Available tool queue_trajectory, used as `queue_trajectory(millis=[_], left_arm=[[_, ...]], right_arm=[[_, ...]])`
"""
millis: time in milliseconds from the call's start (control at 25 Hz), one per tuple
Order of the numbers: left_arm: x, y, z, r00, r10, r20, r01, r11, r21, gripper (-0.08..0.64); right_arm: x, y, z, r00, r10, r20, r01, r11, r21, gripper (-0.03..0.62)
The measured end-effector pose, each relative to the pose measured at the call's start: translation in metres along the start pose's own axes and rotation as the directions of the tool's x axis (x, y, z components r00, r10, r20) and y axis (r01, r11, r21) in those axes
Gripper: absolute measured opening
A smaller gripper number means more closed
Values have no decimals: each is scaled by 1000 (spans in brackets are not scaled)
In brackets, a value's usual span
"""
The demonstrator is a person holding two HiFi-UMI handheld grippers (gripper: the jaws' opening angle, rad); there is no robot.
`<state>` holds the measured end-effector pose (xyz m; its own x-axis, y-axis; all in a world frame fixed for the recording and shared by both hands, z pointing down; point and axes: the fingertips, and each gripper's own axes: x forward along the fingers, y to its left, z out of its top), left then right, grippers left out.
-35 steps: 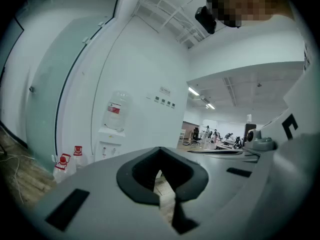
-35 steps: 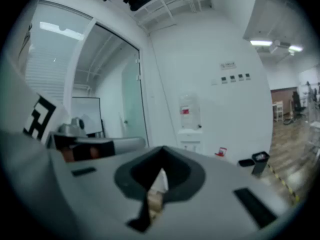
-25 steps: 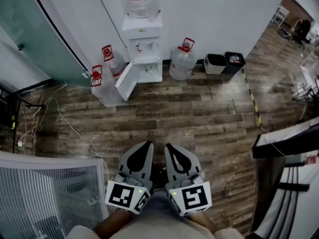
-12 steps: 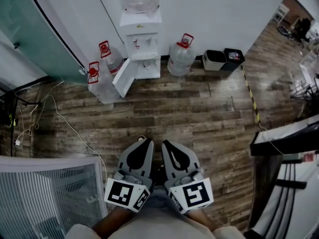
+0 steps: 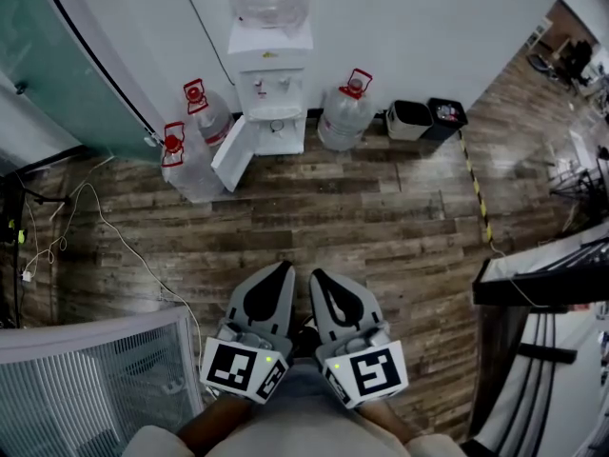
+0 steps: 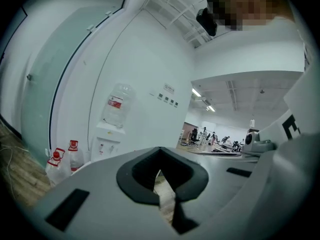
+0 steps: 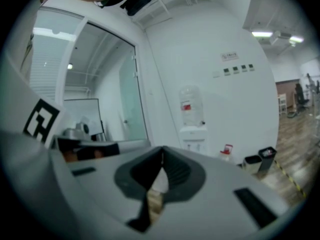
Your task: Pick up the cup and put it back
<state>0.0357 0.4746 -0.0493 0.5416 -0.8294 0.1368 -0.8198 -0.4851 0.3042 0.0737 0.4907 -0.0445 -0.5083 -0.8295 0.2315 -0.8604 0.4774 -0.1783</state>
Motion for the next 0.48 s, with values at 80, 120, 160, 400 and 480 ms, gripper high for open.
queue_trajectory(millis=[80,120,160,400,480], left_arm=[[10,11,4,1000,-3,-5,3,1000,0,8],[15,16,7,1000,-3,-6,3,1000,0,8],[19,22,9,1000,-2,-8,2,1000,1,8],[50,62,30,1000,-9,-2,9,1000,-6,8],[59,75,38,1000,-13,7,13,1000,-10,8]], right_arm=[[15,-3,2,1000,-1,-5,1,1000,4,23],[22,-5,4,1000,1,-8,-1,1000,3,23],[30,-6,6,1000,3,-10,-3,1000,0,23],[82,-10,21,1000,9,-25,-9,1000,-17,23],[98,-11,28,1000,7,-30,-8,1000,-23,23]])
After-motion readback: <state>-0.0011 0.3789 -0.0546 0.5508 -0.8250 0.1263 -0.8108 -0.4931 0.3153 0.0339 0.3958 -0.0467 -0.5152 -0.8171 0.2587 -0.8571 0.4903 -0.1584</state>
